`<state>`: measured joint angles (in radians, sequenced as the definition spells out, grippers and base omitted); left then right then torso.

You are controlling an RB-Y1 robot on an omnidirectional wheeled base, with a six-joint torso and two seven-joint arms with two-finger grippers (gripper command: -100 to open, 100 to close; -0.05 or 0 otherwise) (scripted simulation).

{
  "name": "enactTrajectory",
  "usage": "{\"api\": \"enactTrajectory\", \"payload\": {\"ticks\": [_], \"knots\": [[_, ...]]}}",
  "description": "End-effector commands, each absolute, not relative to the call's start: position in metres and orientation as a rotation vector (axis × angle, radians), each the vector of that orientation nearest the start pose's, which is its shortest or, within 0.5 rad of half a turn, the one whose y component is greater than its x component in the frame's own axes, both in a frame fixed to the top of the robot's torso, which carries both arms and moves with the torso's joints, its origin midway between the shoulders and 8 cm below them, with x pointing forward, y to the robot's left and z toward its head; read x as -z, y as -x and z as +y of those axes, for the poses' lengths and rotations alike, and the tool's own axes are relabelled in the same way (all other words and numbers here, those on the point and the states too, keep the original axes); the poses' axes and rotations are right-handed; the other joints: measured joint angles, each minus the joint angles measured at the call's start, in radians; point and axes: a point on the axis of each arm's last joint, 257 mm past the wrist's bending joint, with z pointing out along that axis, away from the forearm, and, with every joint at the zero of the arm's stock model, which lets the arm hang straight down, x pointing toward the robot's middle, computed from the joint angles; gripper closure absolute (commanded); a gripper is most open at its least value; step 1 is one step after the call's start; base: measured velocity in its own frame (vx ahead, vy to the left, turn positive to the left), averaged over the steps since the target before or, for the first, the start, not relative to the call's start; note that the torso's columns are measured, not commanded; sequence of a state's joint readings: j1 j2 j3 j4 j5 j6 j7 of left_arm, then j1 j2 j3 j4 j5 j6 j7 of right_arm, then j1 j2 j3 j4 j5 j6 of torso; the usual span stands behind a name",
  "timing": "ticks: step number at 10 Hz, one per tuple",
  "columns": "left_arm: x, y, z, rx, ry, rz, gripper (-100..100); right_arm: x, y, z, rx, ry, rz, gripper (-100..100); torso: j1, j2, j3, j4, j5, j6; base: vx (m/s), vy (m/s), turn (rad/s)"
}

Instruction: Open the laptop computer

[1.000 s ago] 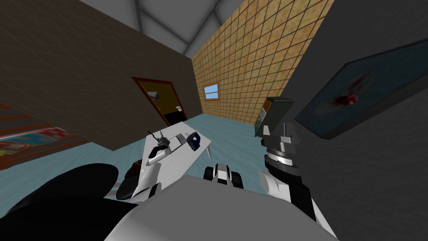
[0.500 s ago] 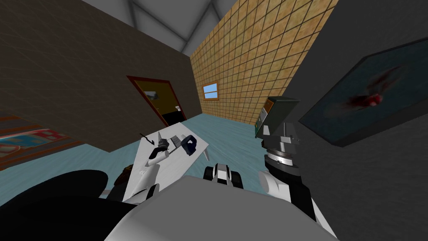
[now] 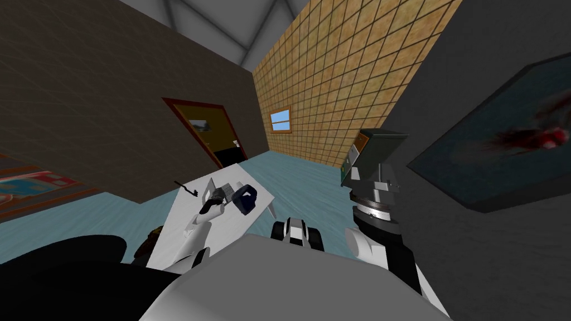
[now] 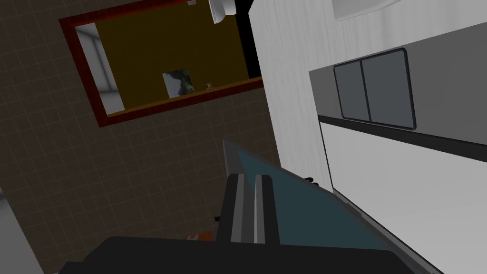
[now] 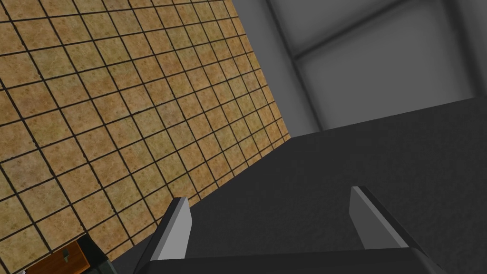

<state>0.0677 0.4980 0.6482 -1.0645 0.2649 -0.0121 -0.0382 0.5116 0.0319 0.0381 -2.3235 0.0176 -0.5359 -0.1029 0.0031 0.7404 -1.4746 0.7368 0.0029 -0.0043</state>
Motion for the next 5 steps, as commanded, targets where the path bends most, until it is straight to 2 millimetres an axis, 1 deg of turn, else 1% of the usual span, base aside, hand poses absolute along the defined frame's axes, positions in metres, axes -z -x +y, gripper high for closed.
{"api": "enactTrajectory", "payload": {"ticks": [1, 2, 3, 4, 5], "knots": [[0.291, -0.326, 0.742, 0.399, 1.59, 0.795, -100, -0.047, -0.329, -0.267, -1.435, -0.653, 0.52, 0, 0.0, 0.004, 0.002, 0.003, -0.002, 0.002, -0.001, -0.021, 0.169], [0.294, -0.331, 0.739, 0.393, 1.592, 0.819, -100, -0.047, -0.329, -0.267, -1.435, -0.653, 0.52, 0, -0.001, 0.006, 0.003, 0.003, -0.003, 0.001, -0.004, -0.013, 0.055], [0.294, -0.333, 0.732, 0.408, 1.583, 0.829, -100, -0.047, -0.329, -0.267, -1.435, -0.653, 0.52, 0, -0.002, 0.002, 0.002, 0.003, -0.003, 0.004, 0.084, 0.052, 0.089], [0.294, -0.334, 0.728, 0.415, 1.58, 0.837, -100, -0.047, -0.329, -0.267, -1.435, -0.653, 0.52, 0, 0.0, -0.005, -0.003, 0.001, -0.003, 0.003, 0.157, 0.09, 0.136], [0.296, -0.332, 0.73, 0.409, 1.587, 0.833, -100, -0.047, -0.329, -0.267, -1.435, -0.653, 0.52, 0, 0.0, -0.009, -0.006, 0.0, -0.004, 0.004, 0.073, 0.043, 0.024]]}}
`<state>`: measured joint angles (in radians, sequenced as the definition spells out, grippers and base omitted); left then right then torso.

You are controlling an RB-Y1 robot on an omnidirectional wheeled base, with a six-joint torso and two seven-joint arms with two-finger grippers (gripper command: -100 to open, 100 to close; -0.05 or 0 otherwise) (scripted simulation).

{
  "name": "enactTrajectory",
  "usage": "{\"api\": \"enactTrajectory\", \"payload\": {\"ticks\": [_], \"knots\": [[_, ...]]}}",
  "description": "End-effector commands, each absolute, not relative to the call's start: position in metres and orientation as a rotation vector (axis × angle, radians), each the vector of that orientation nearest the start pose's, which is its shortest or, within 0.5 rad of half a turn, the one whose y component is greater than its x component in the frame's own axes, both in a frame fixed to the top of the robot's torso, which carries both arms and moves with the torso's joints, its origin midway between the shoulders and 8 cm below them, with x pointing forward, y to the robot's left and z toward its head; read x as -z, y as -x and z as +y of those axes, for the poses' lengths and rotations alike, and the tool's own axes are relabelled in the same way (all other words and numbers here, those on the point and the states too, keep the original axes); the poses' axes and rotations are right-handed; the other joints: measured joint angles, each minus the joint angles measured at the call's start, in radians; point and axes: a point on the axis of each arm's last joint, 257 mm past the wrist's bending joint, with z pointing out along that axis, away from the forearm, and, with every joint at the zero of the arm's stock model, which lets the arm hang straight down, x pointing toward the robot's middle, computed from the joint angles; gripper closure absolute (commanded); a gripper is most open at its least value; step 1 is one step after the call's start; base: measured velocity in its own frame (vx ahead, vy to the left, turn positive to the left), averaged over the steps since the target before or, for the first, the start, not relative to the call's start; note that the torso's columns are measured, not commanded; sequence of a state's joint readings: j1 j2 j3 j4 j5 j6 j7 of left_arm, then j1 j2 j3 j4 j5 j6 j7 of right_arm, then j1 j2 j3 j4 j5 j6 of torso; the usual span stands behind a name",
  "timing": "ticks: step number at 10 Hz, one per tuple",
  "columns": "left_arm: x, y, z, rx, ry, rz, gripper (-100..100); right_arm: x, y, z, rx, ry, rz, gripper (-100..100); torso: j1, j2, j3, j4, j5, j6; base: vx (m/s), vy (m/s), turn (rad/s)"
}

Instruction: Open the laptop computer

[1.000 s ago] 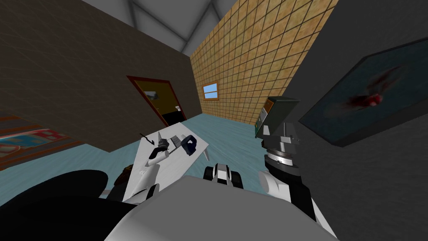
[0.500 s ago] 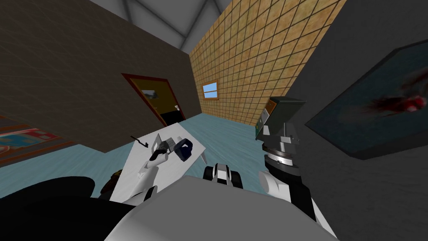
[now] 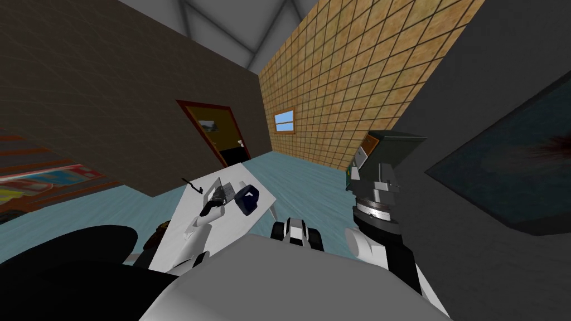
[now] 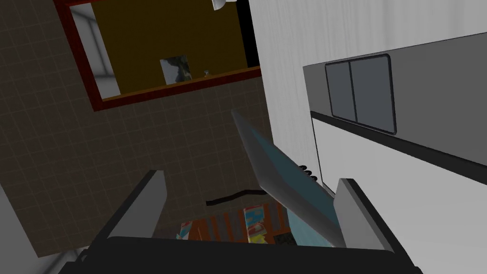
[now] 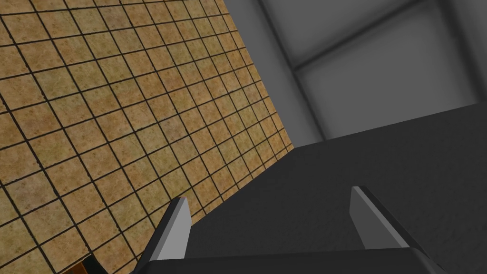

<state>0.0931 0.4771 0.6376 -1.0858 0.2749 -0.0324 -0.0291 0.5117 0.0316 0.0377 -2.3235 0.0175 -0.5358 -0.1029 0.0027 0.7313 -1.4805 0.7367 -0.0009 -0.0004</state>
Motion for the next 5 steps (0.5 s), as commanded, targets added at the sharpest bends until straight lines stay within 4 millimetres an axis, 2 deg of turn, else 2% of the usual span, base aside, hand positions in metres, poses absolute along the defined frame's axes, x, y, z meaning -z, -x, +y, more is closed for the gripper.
{"api": "enactTrajectory", "payload": {"ticks": [1, 2, 3, 5], "knots": [[0.294, -0.331, 0.737, 0.399, 1.588, 0.819, 100, -0.047, -0.329, -0.267, -1.435, -0.653, 0.52, 0, -0.004, 0.006, 0.003, 0.001, 0.0, 0.001, -0.066, -0.037, -0.125], [0.296, -0.331, 0.733, 0.403, 1.591, 0.826, 100, -0.047, -0.329, -0.267, -1.435, -0.653, 0.52, 0, -0.01, 0.014, 0.009, 0.004, -0.002, 0.001, -0.041, -0.024, -0.032], [0.288, -0.333, 0.732, 0.412, 1.59, 0.837, -100, -0.047, -0.329, -0.267, -1.435, -0.653, 0.52, 0, -0.008, 0.013, 0.009, 0.004, -0.003, 0.0, 0.036, -0.001, 0.124], [0.277, -0.336, 0.729, 0.426, 1.582, 0.849, -100, -0.047, -0.329, -0.267, -1.435, -0.653, 0.52, 0, -0.002, 0.003, 0.002, 0.0, 0.001, 0.0, 0.058, -0.014, 0.113]]}}
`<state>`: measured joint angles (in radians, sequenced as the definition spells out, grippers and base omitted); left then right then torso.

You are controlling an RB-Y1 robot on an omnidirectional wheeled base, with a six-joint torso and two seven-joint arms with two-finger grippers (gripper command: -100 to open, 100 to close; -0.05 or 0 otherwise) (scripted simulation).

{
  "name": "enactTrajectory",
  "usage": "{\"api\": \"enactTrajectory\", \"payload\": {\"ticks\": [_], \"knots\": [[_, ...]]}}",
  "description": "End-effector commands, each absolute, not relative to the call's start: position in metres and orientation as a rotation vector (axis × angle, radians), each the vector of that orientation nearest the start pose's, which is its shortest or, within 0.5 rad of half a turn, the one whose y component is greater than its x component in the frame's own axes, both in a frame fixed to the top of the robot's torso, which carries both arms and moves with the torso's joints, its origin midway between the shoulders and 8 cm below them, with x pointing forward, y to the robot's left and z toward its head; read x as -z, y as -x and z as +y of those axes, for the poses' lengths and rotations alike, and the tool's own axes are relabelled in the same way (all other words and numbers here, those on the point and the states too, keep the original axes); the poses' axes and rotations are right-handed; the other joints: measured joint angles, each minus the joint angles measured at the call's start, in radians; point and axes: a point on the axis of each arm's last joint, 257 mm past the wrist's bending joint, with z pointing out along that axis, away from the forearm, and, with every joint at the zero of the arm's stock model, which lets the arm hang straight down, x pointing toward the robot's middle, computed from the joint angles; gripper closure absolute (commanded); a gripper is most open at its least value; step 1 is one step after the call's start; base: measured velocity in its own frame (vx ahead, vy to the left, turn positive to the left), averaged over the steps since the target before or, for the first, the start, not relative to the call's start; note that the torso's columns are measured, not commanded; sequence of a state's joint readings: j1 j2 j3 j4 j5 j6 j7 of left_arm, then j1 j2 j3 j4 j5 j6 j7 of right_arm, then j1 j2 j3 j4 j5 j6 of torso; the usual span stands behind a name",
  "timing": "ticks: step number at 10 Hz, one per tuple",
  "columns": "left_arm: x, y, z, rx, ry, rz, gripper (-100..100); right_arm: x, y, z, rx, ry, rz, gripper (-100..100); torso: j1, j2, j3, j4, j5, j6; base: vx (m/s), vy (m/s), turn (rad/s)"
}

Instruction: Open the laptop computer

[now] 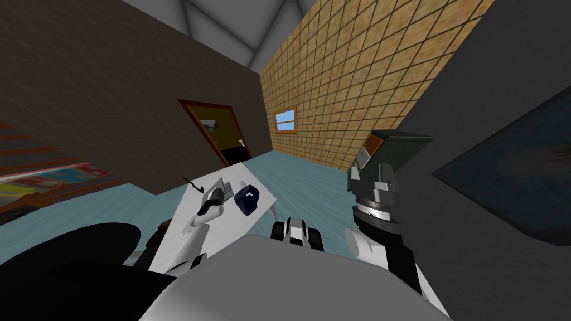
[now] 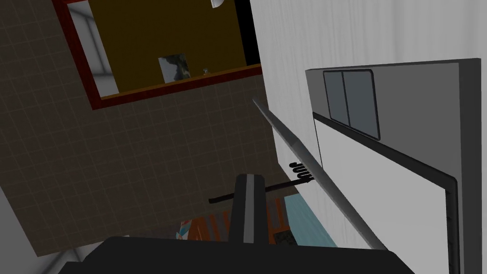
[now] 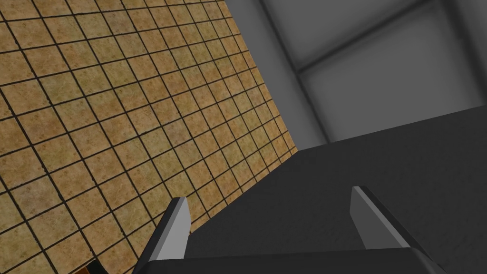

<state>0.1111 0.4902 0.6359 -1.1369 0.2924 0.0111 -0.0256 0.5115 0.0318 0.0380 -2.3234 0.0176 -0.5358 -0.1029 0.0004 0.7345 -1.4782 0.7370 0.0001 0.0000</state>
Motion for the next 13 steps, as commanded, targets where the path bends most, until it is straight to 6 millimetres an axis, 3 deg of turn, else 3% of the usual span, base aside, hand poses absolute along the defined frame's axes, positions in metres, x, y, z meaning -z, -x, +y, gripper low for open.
{"api": "enactTrajectory", "payload": {"ticks": [1, 7, 8, 13], "knots": [[0.272, -0.338, 0.728, 0.432, 1.58, 0.856, -100, -0.047, -0.329, -0.267, -1.435, -0.653, 0.52, 0, 0.0, 0.0, 0.0, 0.0, 0.0, 0.0, 0.055, -0.017, 0.071], [0.251, -0.345, 0.717, 0.463, 1.568, 0.892, -100, -0.047, -0.329, -0.267, -1.435, -0.653, 0.52, 0, 0.0, 0.004, 0.002, 0.001, 0.0, 0.0, 0.043, -0.007, 0.072], [0.251, -0.345, 0.717, 0.464, 1.57, 0.893, 0, -0.047, -0.329, -0.267, -1.435, -0.653, 0.52, 0, 0.0, 0.004, 0.003, 0.001, 0.0, 0.0, 0.0, 0.0, 0.0], [0.251, -0.345, 0.717, 0.464, 1.57, 0.893, 0, -0.047, -0.329, -0.267, -1.435, -0.653, 0.52, 0, 0.0, 0.003, 0.002, 0.001, 0.0, 0.0, 0.0, 0.0, 0.0]]}}
